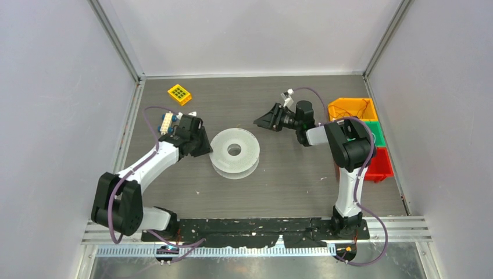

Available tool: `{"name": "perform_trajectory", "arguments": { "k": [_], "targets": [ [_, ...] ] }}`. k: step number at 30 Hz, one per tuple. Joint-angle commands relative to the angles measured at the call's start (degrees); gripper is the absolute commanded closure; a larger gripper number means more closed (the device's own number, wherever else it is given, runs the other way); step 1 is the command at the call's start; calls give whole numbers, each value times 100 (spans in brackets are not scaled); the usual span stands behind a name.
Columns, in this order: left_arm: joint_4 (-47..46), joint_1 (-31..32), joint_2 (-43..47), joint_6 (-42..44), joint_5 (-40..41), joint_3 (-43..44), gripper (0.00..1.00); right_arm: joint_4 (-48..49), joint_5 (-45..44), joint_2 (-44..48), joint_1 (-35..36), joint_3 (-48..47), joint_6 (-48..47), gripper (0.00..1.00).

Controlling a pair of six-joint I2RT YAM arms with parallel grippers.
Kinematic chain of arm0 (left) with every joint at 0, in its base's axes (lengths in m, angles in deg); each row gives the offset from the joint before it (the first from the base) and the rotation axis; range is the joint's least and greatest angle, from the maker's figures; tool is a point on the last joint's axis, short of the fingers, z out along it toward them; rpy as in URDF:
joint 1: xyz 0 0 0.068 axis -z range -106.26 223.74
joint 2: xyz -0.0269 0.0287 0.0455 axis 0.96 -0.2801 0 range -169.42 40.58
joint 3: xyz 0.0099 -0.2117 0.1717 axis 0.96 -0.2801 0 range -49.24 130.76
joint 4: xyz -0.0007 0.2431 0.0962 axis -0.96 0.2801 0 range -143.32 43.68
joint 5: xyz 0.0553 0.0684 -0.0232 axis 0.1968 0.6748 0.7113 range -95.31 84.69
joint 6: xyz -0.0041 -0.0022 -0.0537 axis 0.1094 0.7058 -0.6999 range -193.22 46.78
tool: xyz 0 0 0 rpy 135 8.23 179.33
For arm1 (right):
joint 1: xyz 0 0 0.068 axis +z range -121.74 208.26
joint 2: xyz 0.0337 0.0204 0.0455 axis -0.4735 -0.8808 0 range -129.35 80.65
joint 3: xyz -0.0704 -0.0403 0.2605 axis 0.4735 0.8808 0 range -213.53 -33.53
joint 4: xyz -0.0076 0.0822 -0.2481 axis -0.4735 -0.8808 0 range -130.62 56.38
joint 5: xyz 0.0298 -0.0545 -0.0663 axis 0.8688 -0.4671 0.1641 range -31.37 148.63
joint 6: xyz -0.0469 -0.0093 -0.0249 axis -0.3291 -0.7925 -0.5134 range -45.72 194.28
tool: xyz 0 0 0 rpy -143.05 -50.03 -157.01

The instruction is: Wrap the cables

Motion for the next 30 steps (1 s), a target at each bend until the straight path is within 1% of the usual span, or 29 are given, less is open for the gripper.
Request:
{"name": "perform_trajectory", "arguments": {
  "k": [1, 3, 6, 10, 12, 15, 19, 22, 24, 26, 27, 28, 29, 30],
  "targets": [
    [-386, 75, -286, -140, -188, 80, 71, -885, 429, 30, 184, -549, -671, 48],
    [-462, 76, -432, -128, -136, 160, 72, -1078, 471, 1, 221, -516, -754, 48],
    [-676, 82, -659, -85, -134, 327, 76, -1152, 454, 50, 221, -319, -804, 48],
    [-970, 76, -1053, 37, -157, 644, 82, -1260, 163, 327, 164, 32, -843, 49],
    [-1087, 76, -1294, 212, -148, 879, 82, -1253, -23, 525, 105, 293, -773, 49],
    [-1226, 75, -1670, 544, -205, 1328, 82, -990, -249, 912, 17, 733, -561, 50],
    [-1331, 75, -2111, 809, -607, 2137, 82, -438, -425, 1381, -10, 1533, -199, 53],
    [-1278, 75, -2295, 896, -762, 2597, 81, -276, -583, 1637, -48, 1796, -98, 54],
    [-1121, 73, -2250, 942, -698, 2768, 80, -286, -674, 1686, -129, 1832, -195, 54],
    [-900, 75, -2088, 989, -523, 2809, 80, -546, -825, 1693, -241, 1712, -394, 54],
    [-816, 75, -1981, 1021, -440, 2786, 80, -870, -878, 1688, -270, 1514, -501, 54],
    [-755, 75, -1841, 1043, -390, 2713, 80, -1413, -1065, 1672, -288, 1377, -830, 54],
    [-733, 75, -1695, 1053, -348, 2612, 80, -1763, -1182, 1651, -285, 1011, -1040, 54],
    [-697, 75, -1526, 1068, -324, 2486, 80, -2324, -1365, 1577, -268, 822, -1468, 54]
  ]
}}
